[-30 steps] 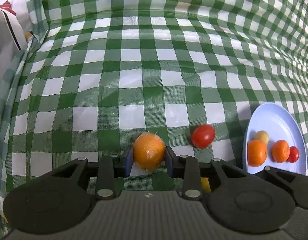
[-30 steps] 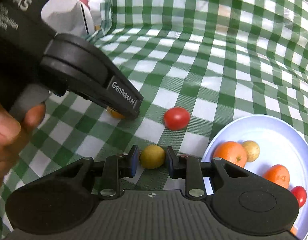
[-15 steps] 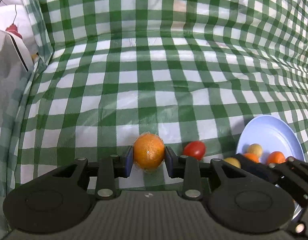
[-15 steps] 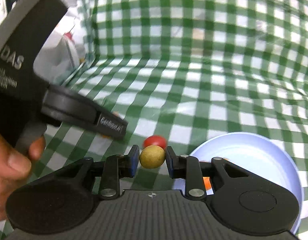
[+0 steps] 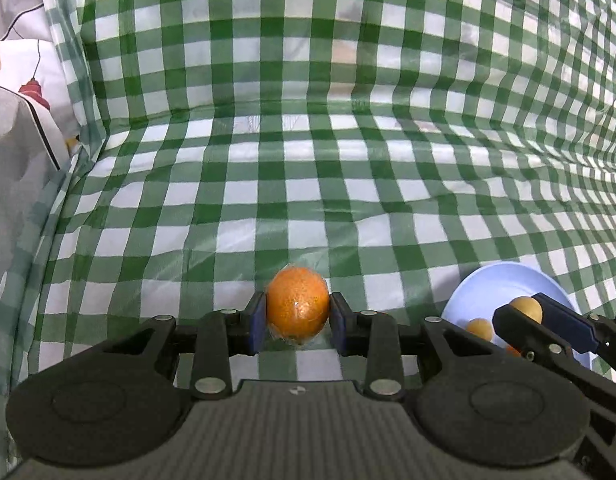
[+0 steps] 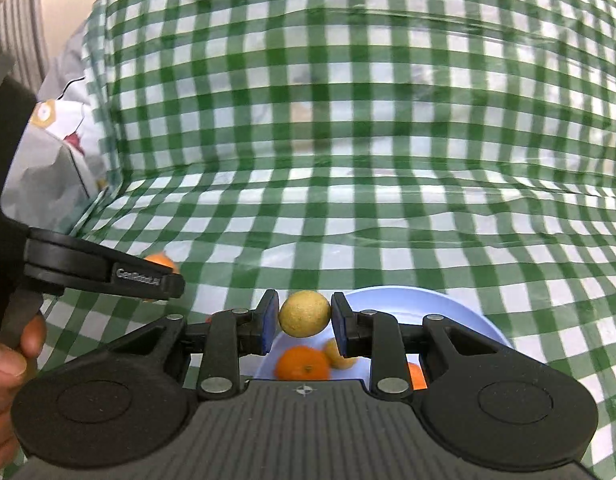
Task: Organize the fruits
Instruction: 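Carry the orange and yellow tomato over the blue plate with both tools, then open the right tool over the plate while the left tool releases the orange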
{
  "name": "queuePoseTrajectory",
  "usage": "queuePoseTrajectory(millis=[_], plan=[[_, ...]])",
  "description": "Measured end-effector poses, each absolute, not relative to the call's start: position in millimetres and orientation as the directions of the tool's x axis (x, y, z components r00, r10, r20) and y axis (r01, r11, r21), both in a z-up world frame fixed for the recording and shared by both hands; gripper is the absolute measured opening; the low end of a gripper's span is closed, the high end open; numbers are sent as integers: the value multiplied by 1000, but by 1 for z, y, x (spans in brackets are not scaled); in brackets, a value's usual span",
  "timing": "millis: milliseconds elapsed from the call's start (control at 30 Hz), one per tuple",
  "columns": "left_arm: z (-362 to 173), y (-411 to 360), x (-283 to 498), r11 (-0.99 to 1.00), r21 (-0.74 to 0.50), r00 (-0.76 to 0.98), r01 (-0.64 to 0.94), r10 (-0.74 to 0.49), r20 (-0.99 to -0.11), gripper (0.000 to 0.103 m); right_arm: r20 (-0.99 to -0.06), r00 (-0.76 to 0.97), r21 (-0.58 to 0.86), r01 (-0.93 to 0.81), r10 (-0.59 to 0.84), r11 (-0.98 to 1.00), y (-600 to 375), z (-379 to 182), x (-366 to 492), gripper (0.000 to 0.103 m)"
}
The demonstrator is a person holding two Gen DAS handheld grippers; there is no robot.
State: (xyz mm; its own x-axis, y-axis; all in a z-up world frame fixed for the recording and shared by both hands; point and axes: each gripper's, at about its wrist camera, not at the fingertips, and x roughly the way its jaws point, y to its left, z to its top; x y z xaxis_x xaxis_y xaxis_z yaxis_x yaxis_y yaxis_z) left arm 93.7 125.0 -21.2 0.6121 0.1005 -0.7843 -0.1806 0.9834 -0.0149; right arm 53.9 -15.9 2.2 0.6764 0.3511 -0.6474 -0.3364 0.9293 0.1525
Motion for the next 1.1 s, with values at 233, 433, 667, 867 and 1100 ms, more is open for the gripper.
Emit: queuePoseTrajectory(millis=[233, 433, 667, 867, 1100], plan=[[-11, 117, 93, 986, -78, 664, -147, 40, -747, 37, -617, 746, 134, -213, 249, 968, -44, 8, 60, 30], [-7, 96, 89, 993, -118, 676, -21, -73, -733, 37, -596, 801, 145, 37, 58, 989, -99, 15, 69, 30], [-11, 60, 85, 973, -160, 628, 164, -228, -744, 37, -625, 780, 142, 64, 40, 988, -117, 9, 68, 30], [-24, 32, 76, 952, -130, 589, 278, -276, -760, 37, -639, 766, 142, 26, 71, 990, -109, 7, 70, 30], [-29, 26, 75, 946, -123, 576, 300, -282, -767, 37, -640, 762, 141, -8, 97, 990, -106, 5, 76, 30]])
